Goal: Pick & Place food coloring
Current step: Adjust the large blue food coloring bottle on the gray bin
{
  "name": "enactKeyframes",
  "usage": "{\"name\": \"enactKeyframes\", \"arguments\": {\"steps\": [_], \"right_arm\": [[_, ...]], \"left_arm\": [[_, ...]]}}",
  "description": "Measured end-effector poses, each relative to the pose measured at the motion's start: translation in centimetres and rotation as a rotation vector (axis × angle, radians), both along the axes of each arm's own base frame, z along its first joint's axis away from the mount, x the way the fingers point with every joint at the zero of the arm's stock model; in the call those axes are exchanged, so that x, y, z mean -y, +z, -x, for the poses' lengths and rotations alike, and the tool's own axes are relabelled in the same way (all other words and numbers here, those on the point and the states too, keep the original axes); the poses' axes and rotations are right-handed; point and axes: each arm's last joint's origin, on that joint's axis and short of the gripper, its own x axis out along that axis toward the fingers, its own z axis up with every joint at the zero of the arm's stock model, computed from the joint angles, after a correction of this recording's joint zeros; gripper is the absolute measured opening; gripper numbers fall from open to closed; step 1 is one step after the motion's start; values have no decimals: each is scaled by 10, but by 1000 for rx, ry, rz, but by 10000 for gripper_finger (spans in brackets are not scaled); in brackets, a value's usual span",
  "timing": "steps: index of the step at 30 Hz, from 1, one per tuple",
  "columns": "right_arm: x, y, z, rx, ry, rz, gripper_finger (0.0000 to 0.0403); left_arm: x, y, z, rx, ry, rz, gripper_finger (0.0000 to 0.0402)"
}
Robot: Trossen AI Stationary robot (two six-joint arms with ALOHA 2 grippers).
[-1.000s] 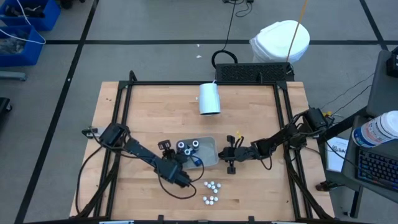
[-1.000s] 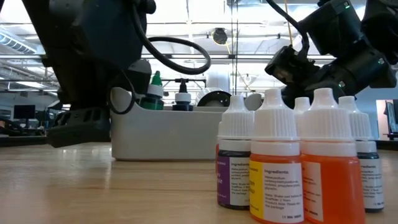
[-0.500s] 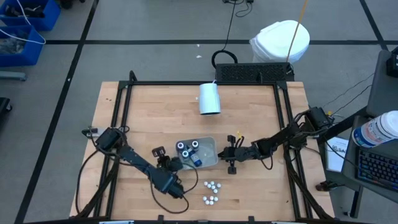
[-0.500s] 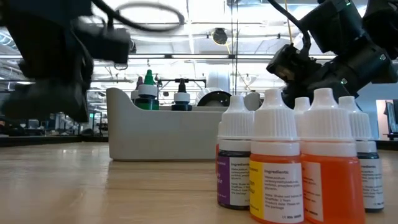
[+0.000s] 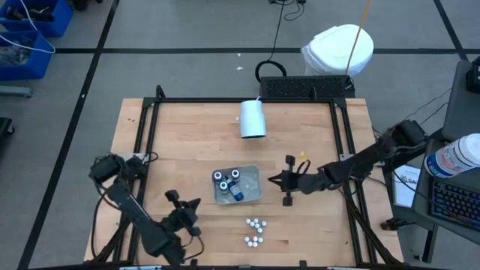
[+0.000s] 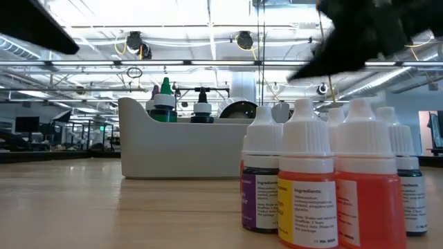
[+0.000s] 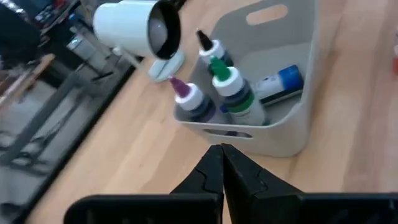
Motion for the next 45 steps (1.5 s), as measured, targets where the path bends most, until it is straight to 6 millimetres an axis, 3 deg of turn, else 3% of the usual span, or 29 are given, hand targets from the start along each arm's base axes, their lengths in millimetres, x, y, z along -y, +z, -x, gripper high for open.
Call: {"name": "enactKeyframes", "arguments": {"steps": [4,8,13,19,25,35,40,45], "right_arm": [[-6,25,-23,33,107,-1,0],[-13,30,-52,28,188,2,0],[-15,17,-90,-5,255,13,0],[-1,-5,-121,-74,176,-8,0],[13,-19,-131,-225,127,-66,37],[3,20,-138,-433,67,-229,189],[1,40,-144,-416,-39,-365,209],[2,35,-150,-361,-184,-489,210]], "left_arm": [[-11,-17,7,68,-12,30,8],[-32,-36,8,50,31,5,6],[-60,-53,10,20,108,-47,11],[-85,-68,15,46,222,-43,13],[-93,-75,20,5,260,-35,10],[-95,-74,20,-121,205,-109,34],[-96,-74,20,-136,200,-118,35],[-96,-74,21,-149,198,-125,35]]}}
